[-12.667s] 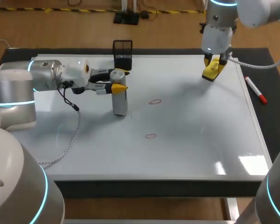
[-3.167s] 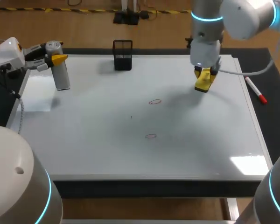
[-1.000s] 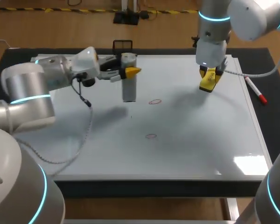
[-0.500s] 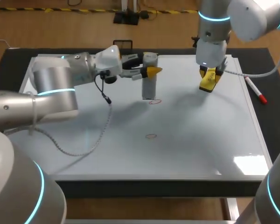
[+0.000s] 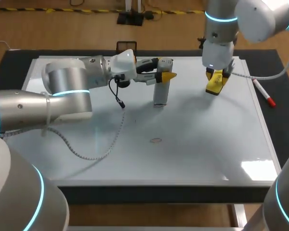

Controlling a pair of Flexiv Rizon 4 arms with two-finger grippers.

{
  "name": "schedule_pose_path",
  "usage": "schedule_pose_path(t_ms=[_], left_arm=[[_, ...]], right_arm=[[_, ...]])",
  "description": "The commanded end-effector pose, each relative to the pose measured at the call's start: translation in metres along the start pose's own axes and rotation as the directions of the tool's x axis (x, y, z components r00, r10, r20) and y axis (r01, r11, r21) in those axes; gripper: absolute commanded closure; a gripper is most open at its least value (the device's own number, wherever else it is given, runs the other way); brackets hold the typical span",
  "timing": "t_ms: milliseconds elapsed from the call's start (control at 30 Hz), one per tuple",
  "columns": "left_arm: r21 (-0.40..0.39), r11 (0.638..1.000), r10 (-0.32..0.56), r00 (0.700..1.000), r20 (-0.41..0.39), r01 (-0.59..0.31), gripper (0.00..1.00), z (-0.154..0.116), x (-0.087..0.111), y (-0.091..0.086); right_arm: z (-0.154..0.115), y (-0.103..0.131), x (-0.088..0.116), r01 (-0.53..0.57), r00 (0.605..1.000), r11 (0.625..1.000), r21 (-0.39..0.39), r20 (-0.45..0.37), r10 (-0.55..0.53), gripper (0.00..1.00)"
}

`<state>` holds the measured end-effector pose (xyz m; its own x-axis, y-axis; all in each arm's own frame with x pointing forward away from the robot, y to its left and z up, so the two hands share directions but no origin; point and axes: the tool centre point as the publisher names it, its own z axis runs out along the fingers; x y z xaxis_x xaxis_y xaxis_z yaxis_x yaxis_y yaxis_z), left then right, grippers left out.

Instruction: Pick up the inspection probe, press it on each red-marked spot on the whiteboard one by one, put down the probe, pick up the eraser, and wipe off all the red marks.

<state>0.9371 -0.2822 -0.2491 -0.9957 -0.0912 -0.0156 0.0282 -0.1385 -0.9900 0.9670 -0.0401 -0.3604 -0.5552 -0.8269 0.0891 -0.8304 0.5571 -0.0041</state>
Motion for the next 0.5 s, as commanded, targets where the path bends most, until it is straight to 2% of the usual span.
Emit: schedule_pose_path(t_ms=[33, 300, 500], left_arm=[[0.008, 1.0, 0.002, 1.0, 0.0, -0.002, 1.0, 0.002, -0.003, 0.006], [-0.007, 1.0, 0.014, 1.0, -0.02, -0.014, 1.0, 0.0, -0.002, 0.016], [-0.072, 0.997, 0.018, 1.0, -0.023, -0.019, 1.0, -0.007, 0.0, 0.021]], right_arm=[[-0.001, 0.0, 0.0, 0.001, 1.0, 1.0, 0.002, -0.002, -0.001, 1.0], [-0.001, 0.0, 0.0, 0.001, 1.0, 1.0, 0.002, -0.002, -0.001, 1.0], [-0.001, 0.0, 0.0, 0.001, 1.0, 1.0, 0.002, -0.002, -0.001, 1.0]])
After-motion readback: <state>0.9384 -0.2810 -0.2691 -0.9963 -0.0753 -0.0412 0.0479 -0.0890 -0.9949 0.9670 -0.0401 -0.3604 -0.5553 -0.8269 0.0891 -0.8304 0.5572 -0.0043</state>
